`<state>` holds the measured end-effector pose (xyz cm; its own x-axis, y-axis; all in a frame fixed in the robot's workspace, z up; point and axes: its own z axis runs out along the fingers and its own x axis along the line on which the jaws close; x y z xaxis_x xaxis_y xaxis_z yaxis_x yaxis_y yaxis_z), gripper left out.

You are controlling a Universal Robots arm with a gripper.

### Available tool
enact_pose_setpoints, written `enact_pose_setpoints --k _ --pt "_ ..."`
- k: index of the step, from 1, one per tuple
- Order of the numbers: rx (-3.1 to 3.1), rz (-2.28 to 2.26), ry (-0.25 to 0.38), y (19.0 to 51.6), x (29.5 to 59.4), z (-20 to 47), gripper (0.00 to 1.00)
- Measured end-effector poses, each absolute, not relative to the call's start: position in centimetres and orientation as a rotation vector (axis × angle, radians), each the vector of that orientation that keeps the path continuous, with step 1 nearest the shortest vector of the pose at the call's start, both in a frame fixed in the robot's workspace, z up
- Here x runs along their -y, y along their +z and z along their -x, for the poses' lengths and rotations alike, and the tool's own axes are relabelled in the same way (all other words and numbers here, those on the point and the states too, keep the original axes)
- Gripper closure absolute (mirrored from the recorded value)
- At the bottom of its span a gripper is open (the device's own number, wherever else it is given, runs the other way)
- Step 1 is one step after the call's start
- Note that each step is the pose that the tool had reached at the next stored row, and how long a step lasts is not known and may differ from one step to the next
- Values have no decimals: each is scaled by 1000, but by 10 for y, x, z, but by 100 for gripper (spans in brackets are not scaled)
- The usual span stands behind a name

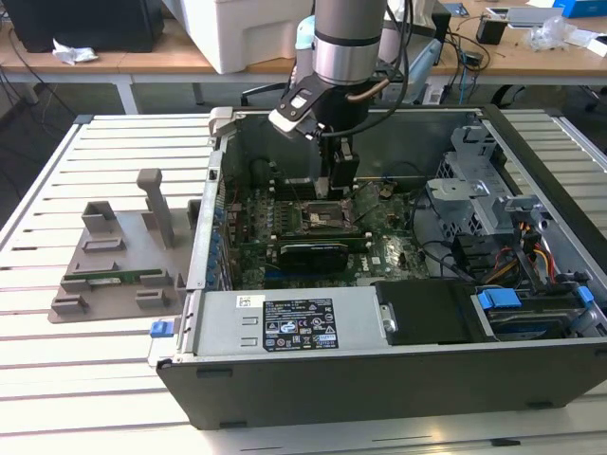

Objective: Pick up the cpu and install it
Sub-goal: 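Place the cpu into insertion slot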

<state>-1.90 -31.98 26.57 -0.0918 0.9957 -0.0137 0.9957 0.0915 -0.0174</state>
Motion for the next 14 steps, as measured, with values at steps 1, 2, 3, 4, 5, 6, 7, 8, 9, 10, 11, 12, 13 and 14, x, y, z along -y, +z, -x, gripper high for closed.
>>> enact_pose_setpoints --k 1,2,3,4,5,6,7,8,9,10,11,12,13,14 --pt "2320 2116 35 265 319 19 46" --pt "2320 2116 35 262 319 19 46" --pt "2320 2116 35 260 318 19 46" --pt "2320 2116 35 258 317 19 46" --pt "2320 2116 35 255 316 19 46" --pt "2320 2116 35 252 315 19 46" --pt "2320 2116 35 250 315 19 46" --pt "2320 2116 35 248 314 19 46" --pt "2319 2116 35 245 314 19 46" --pt "2316 2124 41 239 313 19 46" --pt "2312 2133 47 237 313 19 46" --pt "2306 2144 53 234 312 19 46" --pt "2300 2152 54 232 312 19 46" --pt "2289 2164 55 230 312 20 46"
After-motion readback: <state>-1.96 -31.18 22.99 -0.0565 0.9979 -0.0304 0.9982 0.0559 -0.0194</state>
